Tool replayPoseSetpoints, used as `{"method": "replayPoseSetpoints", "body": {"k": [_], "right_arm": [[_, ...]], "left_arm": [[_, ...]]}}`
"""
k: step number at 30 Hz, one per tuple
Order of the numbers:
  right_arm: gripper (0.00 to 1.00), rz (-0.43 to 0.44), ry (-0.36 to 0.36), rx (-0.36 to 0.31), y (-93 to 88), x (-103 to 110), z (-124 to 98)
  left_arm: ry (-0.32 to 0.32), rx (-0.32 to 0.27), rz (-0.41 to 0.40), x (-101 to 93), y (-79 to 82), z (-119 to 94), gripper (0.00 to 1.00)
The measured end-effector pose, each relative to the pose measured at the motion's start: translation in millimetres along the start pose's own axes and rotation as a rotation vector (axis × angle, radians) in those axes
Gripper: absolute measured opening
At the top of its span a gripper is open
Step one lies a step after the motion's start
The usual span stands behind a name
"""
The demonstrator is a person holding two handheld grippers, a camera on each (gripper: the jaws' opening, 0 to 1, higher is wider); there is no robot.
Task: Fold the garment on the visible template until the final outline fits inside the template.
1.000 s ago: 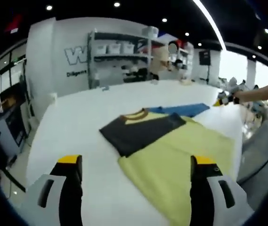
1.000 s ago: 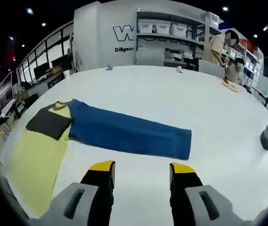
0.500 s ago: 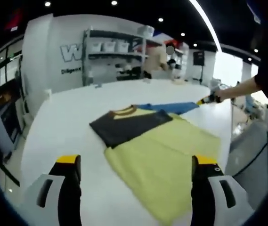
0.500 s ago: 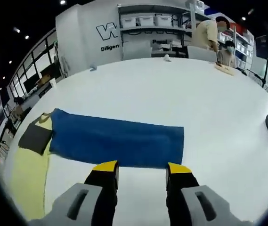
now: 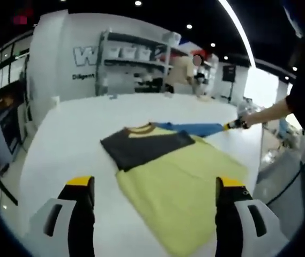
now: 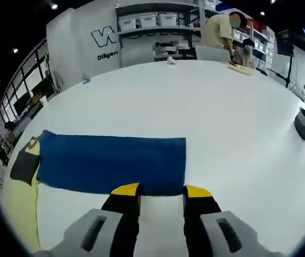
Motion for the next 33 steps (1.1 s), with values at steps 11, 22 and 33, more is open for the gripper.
{"method": "replayPoseSetpoints", "body": {"k": [11, 22, 33], "right_arm": [[0.00, -0.258, 0.059, 0.020, 14.4, 15, 4], [0.00, -0.083, 0.206, -0.121, 51.5, 59, -20], [0.00, -0.188, 0.412, -0.264, 107.1, 143, -54]], "left_arm": [[0.024, -0.021, -0.023, 5.9, -3.5, -6, 0.81], [0.024, -0.043, -0.010, 3.5, 3.7, -8, 0.81], [0.022, -0.075, -0.014, -5.4, 7.1, -4, 0.81]]}}
Point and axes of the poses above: the point that each gripper's makers call its tool centre point, and the gripper's own axes: z roughly forward along the fingers, x roughly to its left, y roughly out of its top, the point moved 8 cm from there along -z, roughly backward along the fingers, and after that the axes turned 9 degrees about -y, right-handed, at the moved point
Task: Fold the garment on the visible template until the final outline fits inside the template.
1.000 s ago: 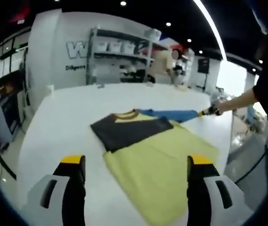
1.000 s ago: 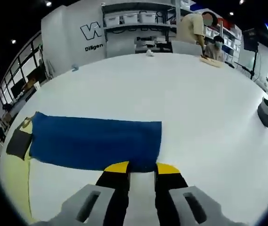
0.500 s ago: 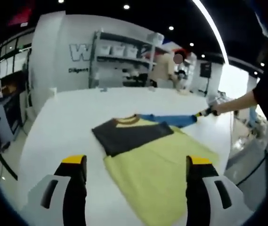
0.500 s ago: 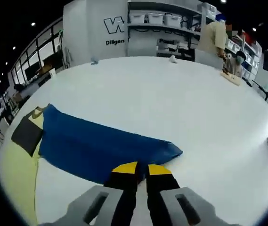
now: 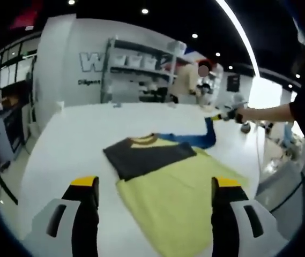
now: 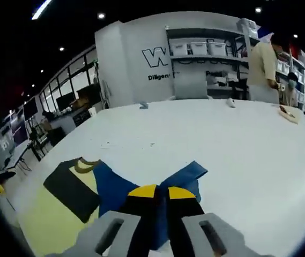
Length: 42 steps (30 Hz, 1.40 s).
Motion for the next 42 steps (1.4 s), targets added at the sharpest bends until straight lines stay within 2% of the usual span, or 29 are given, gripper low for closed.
{"method": "replayPoseSetpoints", "body": {"k": [3, 6, 8, 9, 15, 16, 17, 20, 23, 26, 27, 33, 35, 39, 41, 42], "right_arm": [[0.00, -0.023, 0.043, -0.034, 14.7, 23, -2], [0.00, -0.033, 0.055, -0.043, 18.6, 29, -2], [0.00, -0.044, 0.088, -0.063, 28.2, 42, 1], [0.00, -0.042, 0.118, -0.082, 35.6, 58, 1], [0.00, -0.013, 0.183, -0.102, 43.9, 84, 5], [0.00, -0.032, 0.185, -0.109, 45.1, 86, 6], [0.00, -0.103, 0.201, -0.121, 50.0, 97, 7], [0.00, -0.097, 0.244, -0.140, 55.6, 118, 7], [0.00, -0.141, 0.300, -0.167, 60.8, 141, 9], [0.00, -0.136, 0.347, -0.171, 60.4, 156, 14], [0.00, -0.141, 0.379, -0.179, 59.8, 169, 14], [0.00, -0.149, 0.430, -0.169, 57.1, 206, 24], [0.00, -0.151, 0.441, -0.170, 54.8, 209, 26], [0.00, -0.175, 0.479, -0.170, 45.8, 240, 31], [0.00, -0.241, 0.462, -0.154, 34.7, 247, 36], [0.00, -0.241, 0.468, -0.139, 29.3, 253, 38]], "left_arm": [[0.000, -0.010, -0.001, -0.2, 1.5, -2, 0.81], [0.002, -0.010, -0.001, 0.1, 1.5, -2, 0.81], [0.005, -0.007, 0.003, 0.2, 1.4, -4, 0.81], [0.008, -0.011, 0.000, 0.6, 1.0, -5, 0.81], [0.027, -0.012, -0.002, 1.7, -1.5, -6, 0.81], [0.026, -0.012, -0.003, 1.6, -1.6, -6, 0.81], [0.023, -0.013, -0.005, 1.3, -1.9, -6, 0.81], [0.020, -0.012, -0.009, 2.2, -2.8, -5, 0.81], [0.014, -0.016, -0.010, 1.7, -2.1, -4, 0.81], [0.007, -0.014, -0.012, 2.0, -3.9, -6, 0.80], [0.008, -0.006, -0.006, 1.9, -5.0, -8, 0.80], [0.026, -0.015, -0.030, 3.7, -10.3, -15, 0.80], [0.030, -0.013, -0.033, 5.2, -12.3, -16, 0.80], [0.032, 0.001, -0.033, 5.0, -13.5, -18, 0.80], [0.038, -0.001, -0.029, 6.9, -13.0, -19, 0.80], [0.044, -0.004, -0.028, 8.8, -12.9, -19, 0.80]]}}
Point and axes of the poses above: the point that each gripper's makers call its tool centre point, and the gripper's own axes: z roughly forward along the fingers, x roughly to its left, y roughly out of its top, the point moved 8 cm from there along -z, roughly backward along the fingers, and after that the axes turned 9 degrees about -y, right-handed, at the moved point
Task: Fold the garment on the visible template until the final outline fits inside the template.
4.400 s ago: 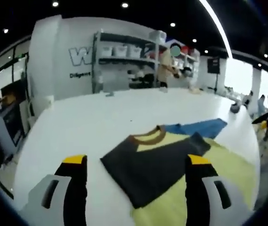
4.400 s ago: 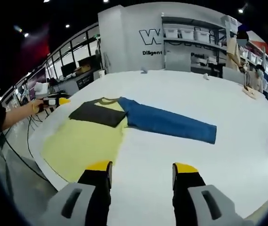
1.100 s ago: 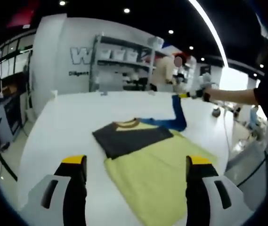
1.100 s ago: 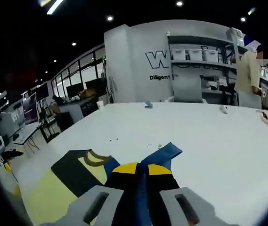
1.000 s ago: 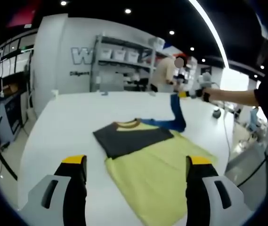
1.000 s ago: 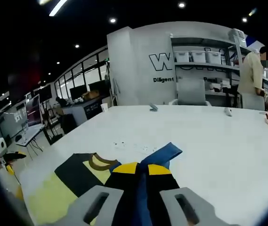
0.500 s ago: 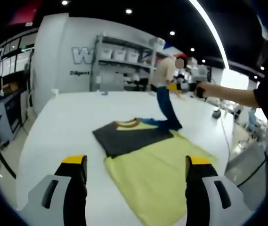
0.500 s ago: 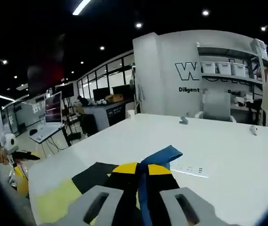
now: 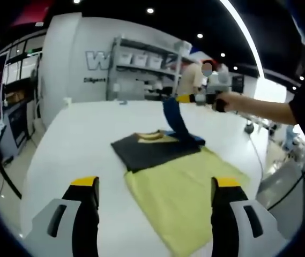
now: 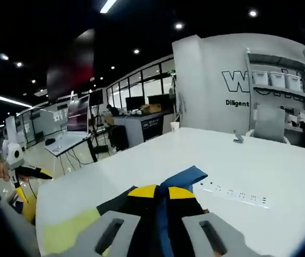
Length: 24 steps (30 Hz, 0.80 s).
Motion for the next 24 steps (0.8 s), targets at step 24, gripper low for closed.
{"method": "replayPoseSetpoints", "body": {"k": [24], "right_arm": [[0.00, -0.027, 0.029, 0.244, -92.4, 80, 68]], "left_arm": [[0.015, 0.062, 0.022, -3.8, -16.2, -3, 0.79]]}}
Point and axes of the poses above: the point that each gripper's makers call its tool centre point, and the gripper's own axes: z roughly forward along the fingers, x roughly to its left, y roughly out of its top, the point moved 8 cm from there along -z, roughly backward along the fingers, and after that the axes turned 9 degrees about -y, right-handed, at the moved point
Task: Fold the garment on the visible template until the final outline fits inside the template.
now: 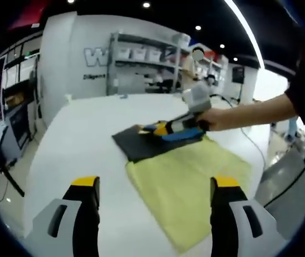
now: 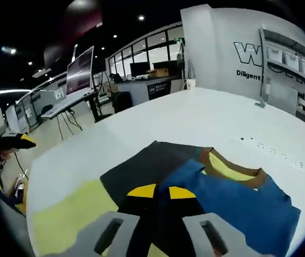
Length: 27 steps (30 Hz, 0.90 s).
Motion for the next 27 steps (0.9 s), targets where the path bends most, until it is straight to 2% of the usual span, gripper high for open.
{"method": "replayPoseSetpoints", "body": {"k": [3, 5, 10, 15, 18, 22, 24, 27], "right_arm": [[0.03, 0.011, 0.006, 0.034, -1.0, 5, 5], [0.05, 0.013, 0.011, 0.032, -1.9, 8, 3], [0.13, 0.031, 0.042, 0.034, -6.3, 20, 1], [0.14, 0.040, 0.059, 0.027, -9.1, 31, -3], [0.18, 0.020, 0.026, 0.065, -12.9, 29, -5], [0.26, 0.044, 0.018, 0.041, -17.3, 26, -11], [0.29, 0.039, 0.011, 0.041, -18.9, 24, -14], [0.38, 0.044, 0.000, 0.027, -21.0, 21, -22]], "left_arm": [[-0.002, -0.026, -0.035, 2.1, -2.3, 1, 0.79], [0.000, -0.038, -0.059, 5.4, -4.7, 0, 0.79], [0.004, -0.023, -0.038, 15.6, -3.0, -4, 0.78], [0.014, -0.031, -0.035, 12.0, 1.9, -8, 0.78], [0.017, -0.012, -0.052, 10.4, -2.1, -9, 0.77], [0.031, 0.054, -0.037, 9.3, -13.9, -9, 0.76], [0.027, 0.061, -0.038, 7.8, -16.4, -10, 0.76], [0.014, 0.061, -0.046, 6.3, -20.6, -7, 0.76]]}}
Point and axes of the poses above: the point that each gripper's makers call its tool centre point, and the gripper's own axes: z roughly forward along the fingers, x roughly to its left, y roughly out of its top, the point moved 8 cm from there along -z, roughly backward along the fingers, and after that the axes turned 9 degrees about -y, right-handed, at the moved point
